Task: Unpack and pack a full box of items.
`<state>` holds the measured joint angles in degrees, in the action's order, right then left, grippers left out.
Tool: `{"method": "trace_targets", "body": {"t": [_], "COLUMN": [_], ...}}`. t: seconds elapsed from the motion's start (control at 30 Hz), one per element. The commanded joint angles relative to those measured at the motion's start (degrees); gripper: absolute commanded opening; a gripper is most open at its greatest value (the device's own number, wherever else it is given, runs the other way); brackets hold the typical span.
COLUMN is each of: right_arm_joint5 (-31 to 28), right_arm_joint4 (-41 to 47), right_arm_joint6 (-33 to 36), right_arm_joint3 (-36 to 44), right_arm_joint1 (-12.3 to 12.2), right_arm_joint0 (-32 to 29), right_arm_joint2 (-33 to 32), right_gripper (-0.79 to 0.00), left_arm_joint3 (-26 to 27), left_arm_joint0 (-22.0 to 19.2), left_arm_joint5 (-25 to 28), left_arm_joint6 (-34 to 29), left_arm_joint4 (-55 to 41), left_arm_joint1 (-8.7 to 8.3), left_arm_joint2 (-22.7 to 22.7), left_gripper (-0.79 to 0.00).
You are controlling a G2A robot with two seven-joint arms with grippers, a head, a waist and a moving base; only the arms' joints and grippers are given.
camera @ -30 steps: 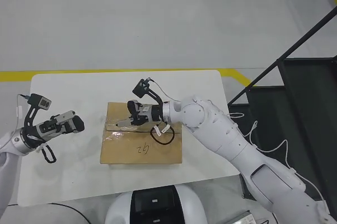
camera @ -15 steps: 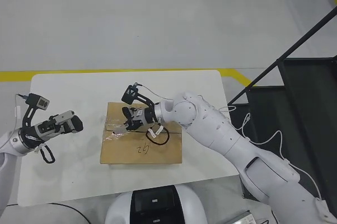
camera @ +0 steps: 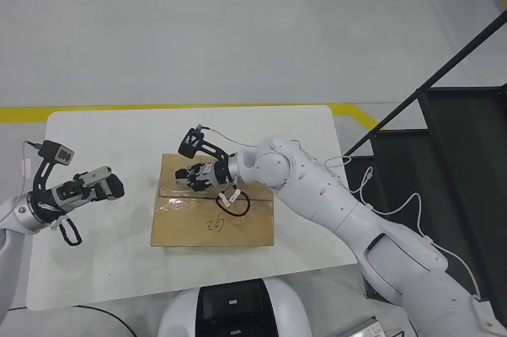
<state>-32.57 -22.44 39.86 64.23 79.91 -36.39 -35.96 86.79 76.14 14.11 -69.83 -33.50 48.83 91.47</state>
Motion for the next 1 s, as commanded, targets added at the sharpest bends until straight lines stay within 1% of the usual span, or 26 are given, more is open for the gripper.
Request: {"method": "trace_targets", "body": {"t": [0.0, 0.07, 0.17, 0.3, 0.37, 0.43, 0.5, 0.6, 0.63, 0.7, 0.8, 0.87, 0.97], "right_arm_joint5": [-0.01, -0.34, -2.51, -6.91, -9.27, -12.56, -13.39, -16.22, -16.32, -17.15, -16.88, -16.63, -15.14], "right_arm_joint4": [-0.53, -0.90, -0.04, 2.65, 4.37, 7.89, 9.65, 15.82, 16.56, 19.75, 23.33, 23.83, 23.54], "right_arm_joint6": [0.03, 0.10, 0.50, 1.92, 3.54, 5.28, 7.77, 11.19, 12.63, 14.70, 14.96, 15.21, 16.05], "right_arm_joint3": [0.18, 0.59, 1.51, 3.42, 4.32, 5.63, 6.08, 7.25, 7.28, 8.03, 8.02, 7.16, 5.05], "right_arm_joint1": [-0.03, -0.08, -0.36, -1.44, -2.29, -3.13, -3.98, -4.68, -4.87, -4.93, -4.97, -4.85, -4.00], "right_arm_joint0": [-0.15, -0.41, -1.06, -2.49, -3.21, -4.40, -4.70, -5.46, -5.12, -5.01, -3.85, -2.84, -1.09], "right_arm_joint2": [-0.17, -0.34, -1.10, -3.59, -5.44, -7.15, -8.90, -9.71, -9.84, -9.04, -7.35, -6.08, -3.30], "right_gripper": [-0.785, -0.785, -0.785, -0.785, -0.785, -0.785, -0.785, -0.785, -0.785, -0.785, -0.785, -0.785, -0.785], "left_arm_joint3": [-0.07, -0.11, -0.11, -0.03, -0.04, -0.04, -0.07, -0.10, -0.13, -0.24, -0.38, -0.40, -0.40], "left_arm_joint0": [-0.11, -0.22, -0.42, -0.70, -0.84, -0.97, -1.09, -1.27, -1.32, -1.38, -1.36, -1.31, -1.27], "left_arm_joint5": [-0.06, -0.10, -0.32, -0.51, -0.59, -0.60, -0.67, -0.74, -0.71, -0.67, -0.65, -0.66, -0.80], "left_arm_joint6": [-0.05, -0.02, 0.04, 0.16, 0.20, 0.24, 0.31, 0.41, 0.41, 0.42, 0.47, 0.45, 0.42], "left_arm_joint4": [0.16, 0.20, 0.41, 0.52, 0.57, 0.69, 0.78, 0.84, 0.77, 0.75, 0.77, 0.87, 0.86], "left_arm_joint1": [0.00, 0.01, 0.04, 0.07, 0.09, 0.13, 0.17, 0.23, 0.25, 0.26, 0.25, 0.24, 0.23], "left_arm_joint2": [-0.03, -0.12, -0.34, -0.60, -0.73, -0.96, -1.28, -1.65, -1.71, -1.75, -1.57, -1.49, -1.45], "left_gripper": [0.000, 0.000, 0.000, 0.000, 0.000, 0.000, 0.000, 0.000, 0.000, 0.000, 0.000, 0.000, 0.000]}}
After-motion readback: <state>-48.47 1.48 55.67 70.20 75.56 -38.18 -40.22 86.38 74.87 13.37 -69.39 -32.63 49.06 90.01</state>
